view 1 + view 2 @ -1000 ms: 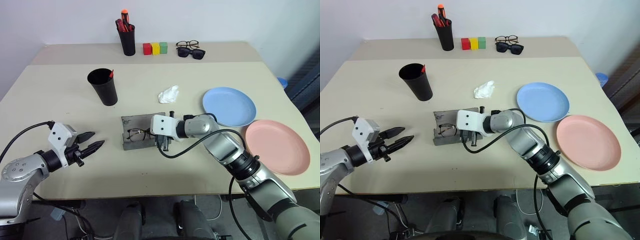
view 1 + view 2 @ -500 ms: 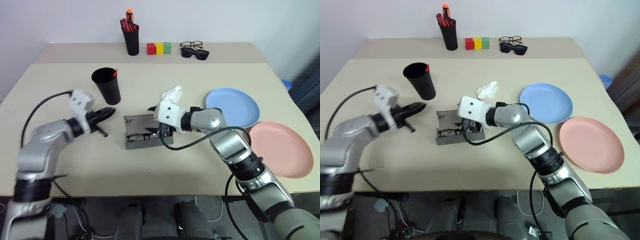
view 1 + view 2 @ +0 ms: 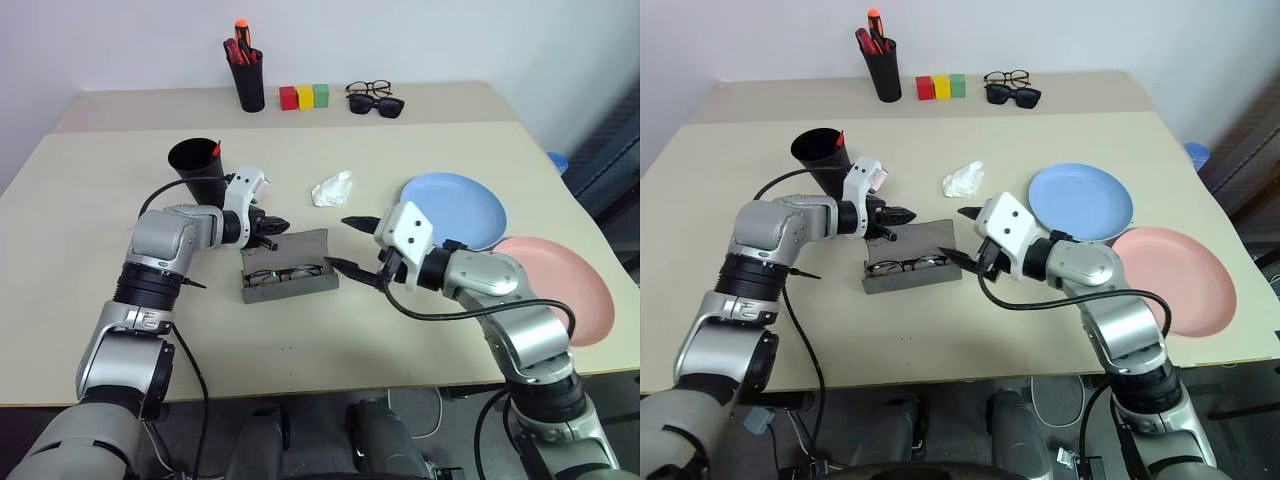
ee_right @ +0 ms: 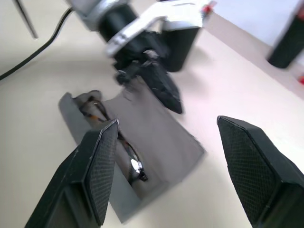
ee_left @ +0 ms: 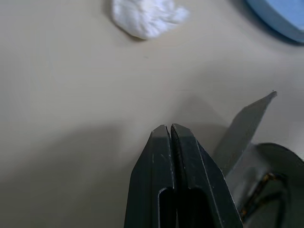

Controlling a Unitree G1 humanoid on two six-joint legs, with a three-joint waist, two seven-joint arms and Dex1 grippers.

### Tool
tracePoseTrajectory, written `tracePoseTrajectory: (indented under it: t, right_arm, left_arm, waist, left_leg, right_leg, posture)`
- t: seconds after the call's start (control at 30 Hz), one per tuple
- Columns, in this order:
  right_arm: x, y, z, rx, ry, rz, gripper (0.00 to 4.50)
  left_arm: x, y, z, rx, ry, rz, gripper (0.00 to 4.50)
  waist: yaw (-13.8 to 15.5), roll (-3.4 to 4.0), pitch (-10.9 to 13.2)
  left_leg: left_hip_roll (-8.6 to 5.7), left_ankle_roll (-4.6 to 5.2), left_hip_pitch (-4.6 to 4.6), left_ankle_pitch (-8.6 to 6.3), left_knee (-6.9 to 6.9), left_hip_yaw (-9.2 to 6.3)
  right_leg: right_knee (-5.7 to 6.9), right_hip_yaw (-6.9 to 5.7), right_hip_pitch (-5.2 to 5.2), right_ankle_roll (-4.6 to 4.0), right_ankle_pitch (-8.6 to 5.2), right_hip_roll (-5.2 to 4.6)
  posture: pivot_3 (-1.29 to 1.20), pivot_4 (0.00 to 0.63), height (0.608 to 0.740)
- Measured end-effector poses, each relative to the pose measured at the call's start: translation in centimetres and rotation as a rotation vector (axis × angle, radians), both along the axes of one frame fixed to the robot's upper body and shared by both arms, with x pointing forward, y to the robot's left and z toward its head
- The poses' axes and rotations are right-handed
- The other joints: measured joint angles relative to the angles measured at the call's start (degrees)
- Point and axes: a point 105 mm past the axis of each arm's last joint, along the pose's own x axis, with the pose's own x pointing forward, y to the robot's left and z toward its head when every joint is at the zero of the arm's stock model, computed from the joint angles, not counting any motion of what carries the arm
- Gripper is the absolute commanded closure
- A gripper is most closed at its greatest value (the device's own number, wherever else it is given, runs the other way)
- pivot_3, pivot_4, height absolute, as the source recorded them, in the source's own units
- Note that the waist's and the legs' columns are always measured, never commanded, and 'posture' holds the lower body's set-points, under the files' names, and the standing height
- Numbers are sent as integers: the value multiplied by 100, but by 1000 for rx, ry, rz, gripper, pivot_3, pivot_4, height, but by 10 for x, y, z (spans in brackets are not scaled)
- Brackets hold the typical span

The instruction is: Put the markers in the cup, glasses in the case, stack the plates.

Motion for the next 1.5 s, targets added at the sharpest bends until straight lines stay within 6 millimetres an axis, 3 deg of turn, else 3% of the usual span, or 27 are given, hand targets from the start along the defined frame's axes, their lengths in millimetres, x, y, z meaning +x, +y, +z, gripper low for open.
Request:
tracePoseTrajectory:
  t: [0.27, 0.53, 0.7, 0.8, 1.03, 1.13, 1.27, 1.5]
  right_arm:
    - [7, -11, -5, -1, 20, -66, 1166]
    - [27, -32, -20, -31, 60, -193, 1166]
    - [49, -80, -32, -156, 78, -425, 1166]
    - [60, -116, -42, -280, 68, -569, 1166]
    - [70, -142, -66, -418, 62, -674, 1166]
    - [71, -144, -70, -420, 73, -686, 2381]
    - [71, -141, -73, -407, 82, -680, 4407]
    - [68, -135, -68, -445, -51, -637, 4468]
  left_arm:
    - [-53, 1, -1, 55, -67, -242, 4463]
    - [-94, 11, -16, 112, -75, -294, 4463]
    - [-112, 14, -20, 91, -169, -326, 4463]
    - [-111, 7, -12, 17, -283, -320, 4463]
    - [-105, 1, 0, -25, -414, -307, 4463]
    - [-102, -6, 4, -54, -447, -292, 4500]
    - [-99, -12, 9, -82, -476, -270, 4500]
    - [-96, -21, 11, -131, -483, -261, 4500]
  waist:
    - [0, 1, 0]
    - [26, 1, 0]
    - [47, 3, -1]
    - [132, 3, -1]
    - [150, 3, -1]
    - [151, 3, -1]
    - [149, 3, -1]
    - [162, 3, -1]
  left_leg:
    - [3, 0, 3, 0, -4, 4]
    - [3, 1, 3, 0, -4, 4]
    - [4, 1, 4, -1, -5, 8]
    - [3, 1, 4, -1, -3, 13]
    - [2, 2, 5, -1, -3, 21]
    - [2, 2, 4, -1, -2, 19]
    - [2, 2, 5, -1, -2, 17]
    - [1, 2, 5, -1, 1, 18]
  right_leg:
    - [-2, 7, 1, 0, 0, -2]
    - [-4, 7, 4, 0, 0, -5]
    - [-7, 8, 5, -1, -1, -9]
    - [-8, 8, 5, -1, -1, -10]
    - [-8, 7, 7, -1, -1, -7]
    - [-8, 7, 8, 0, 0, -6]
    - [-8, 7, 8, 0, 0, -6]
    - [-9, 6, 11, 0, 0, -6]
  posture:
    - [0, 150, 740]
    - [0, 150, 740]
    - [0, 150, 740]
    - [0, 150, 740]
    - [0, 150, 740]
    - [0, 150, 740]
    - [0, 150, 740]
    - [0, 150, 740]
